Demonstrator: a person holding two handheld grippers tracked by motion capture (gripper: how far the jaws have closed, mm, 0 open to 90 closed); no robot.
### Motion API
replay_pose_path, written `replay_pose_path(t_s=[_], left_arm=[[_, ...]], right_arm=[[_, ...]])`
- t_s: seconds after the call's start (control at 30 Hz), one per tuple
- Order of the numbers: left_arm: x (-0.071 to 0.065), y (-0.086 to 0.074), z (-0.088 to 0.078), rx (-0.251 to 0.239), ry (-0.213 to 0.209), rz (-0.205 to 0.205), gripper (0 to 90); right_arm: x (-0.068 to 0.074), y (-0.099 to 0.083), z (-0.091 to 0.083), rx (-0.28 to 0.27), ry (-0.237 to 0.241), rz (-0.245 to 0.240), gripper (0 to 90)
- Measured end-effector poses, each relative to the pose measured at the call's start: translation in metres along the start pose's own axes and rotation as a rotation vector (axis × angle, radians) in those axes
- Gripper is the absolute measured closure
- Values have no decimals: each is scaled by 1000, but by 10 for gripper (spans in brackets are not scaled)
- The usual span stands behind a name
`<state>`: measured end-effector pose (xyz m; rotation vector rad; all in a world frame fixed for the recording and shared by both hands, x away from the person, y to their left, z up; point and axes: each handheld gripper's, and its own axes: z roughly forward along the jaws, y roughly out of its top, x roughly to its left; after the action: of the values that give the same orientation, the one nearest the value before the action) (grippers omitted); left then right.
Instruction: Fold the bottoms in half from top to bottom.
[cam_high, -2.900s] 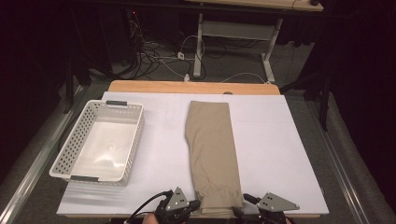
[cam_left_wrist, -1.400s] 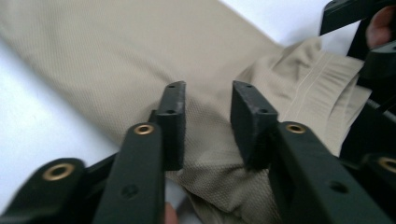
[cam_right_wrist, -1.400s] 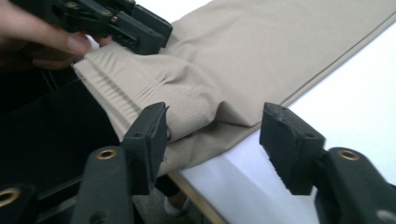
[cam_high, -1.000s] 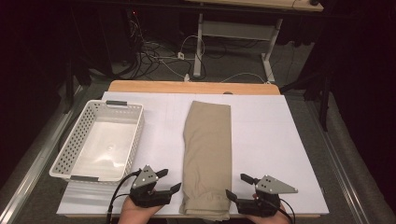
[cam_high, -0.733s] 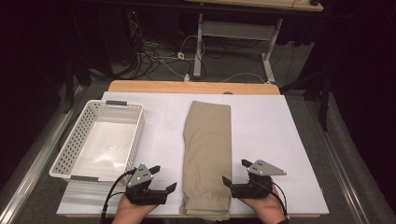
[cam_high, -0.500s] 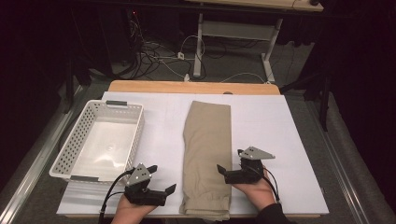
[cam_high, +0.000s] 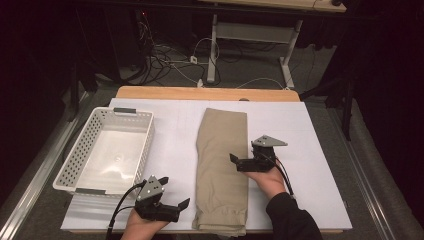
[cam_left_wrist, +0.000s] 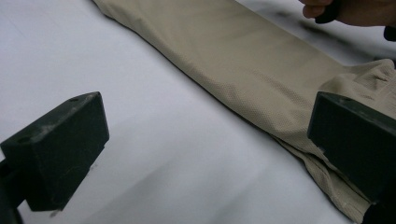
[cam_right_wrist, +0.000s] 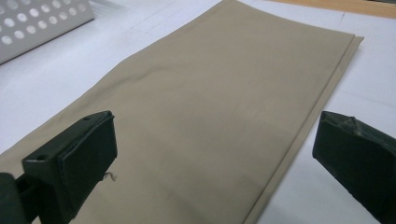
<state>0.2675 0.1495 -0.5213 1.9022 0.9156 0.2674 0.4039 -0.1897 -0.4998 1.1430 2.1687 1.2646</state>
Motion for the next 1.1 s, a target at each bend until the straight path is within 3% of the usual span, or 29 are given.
replay_pose_path(t_s=[0.23,0.5,0.73,0.9,0.97,1.1], left_arm=[[0,-1,0,-8,-2,0,0],[-3,-2,-1,-9,8,13,0],[-3,-2,-1,-7,1,9,0],[-2,-2,-1,-4,-2,4,0],[-2,-2,0,12,-3,7,0],[-2,-2,0,13,-4,0,0]], right_arm=[[-17,11,17,15,-4,25,16],[-42,23,43,30,-41,55,55],[-57,37,67,70,-68,47,168],[-67,46,85,131,-105,59,248],[-75,49,96,154,-138,92,343],[-81,56,107,170,-168,105,352]])
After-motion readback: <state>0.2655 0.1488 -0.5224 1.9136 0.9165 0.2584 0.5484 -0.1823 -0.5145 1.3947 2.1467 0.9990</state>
